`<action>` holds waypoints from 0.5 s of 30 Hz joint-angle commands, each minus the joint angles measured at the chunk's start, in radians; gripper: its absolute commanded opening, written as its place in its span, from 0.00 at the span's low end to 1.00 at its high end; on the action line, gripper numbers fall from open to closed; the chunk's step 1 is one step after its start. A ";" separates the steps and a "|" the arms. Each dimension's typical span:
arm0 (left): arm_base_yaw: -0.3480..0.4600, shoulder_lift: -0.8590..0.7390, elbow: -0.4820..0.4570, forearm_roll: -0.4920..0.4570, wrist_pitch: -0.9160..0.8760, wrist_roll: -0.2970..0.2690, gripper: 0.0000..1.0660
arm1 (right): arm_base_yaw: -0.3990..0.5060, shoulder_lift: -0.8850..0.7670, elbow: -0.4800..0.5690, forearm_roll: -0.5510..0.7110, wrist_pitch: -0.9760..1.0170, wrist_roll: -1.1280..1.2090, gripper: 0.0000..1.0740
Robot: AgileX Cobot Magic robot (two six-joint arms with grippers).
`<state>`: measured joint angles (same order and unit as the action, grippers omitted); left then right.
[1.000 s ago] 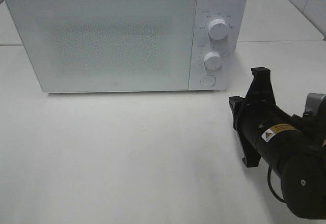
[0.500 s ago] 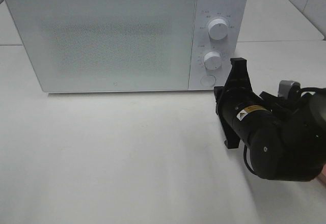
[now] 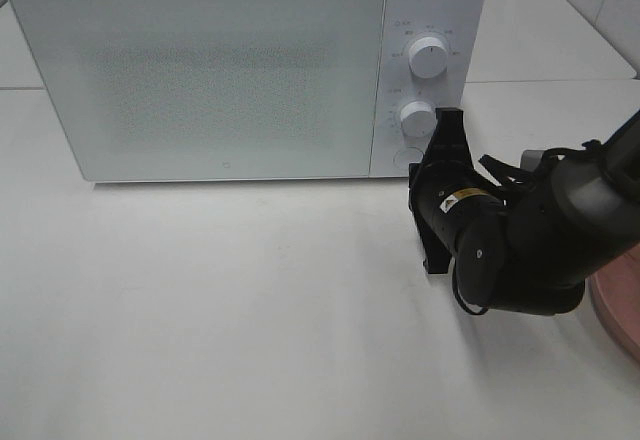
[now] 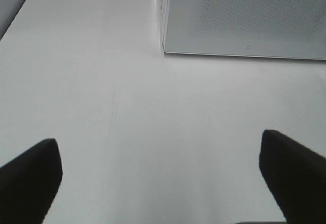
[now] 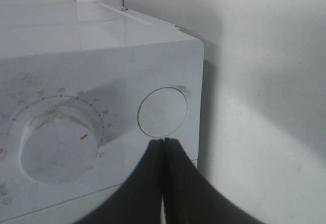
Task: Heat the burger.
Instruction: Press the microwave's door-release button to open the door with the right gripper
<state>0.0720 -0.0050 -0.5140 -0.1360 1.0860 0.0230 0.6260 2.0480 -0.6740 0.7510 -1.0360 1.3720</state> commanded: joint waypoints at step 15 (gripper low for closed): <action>0.001 -0.016 0.000 -0.008 -0.015 0.002 0.92 | -0.068 0.047 -0.112 -0.040 0.065 -0.044 0.00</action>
<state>0.0720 -0.0050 -0.5140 -0.1360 1.0860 0.0230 0.5650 2.0880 -0.7730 0.7280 -0.9770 1.3450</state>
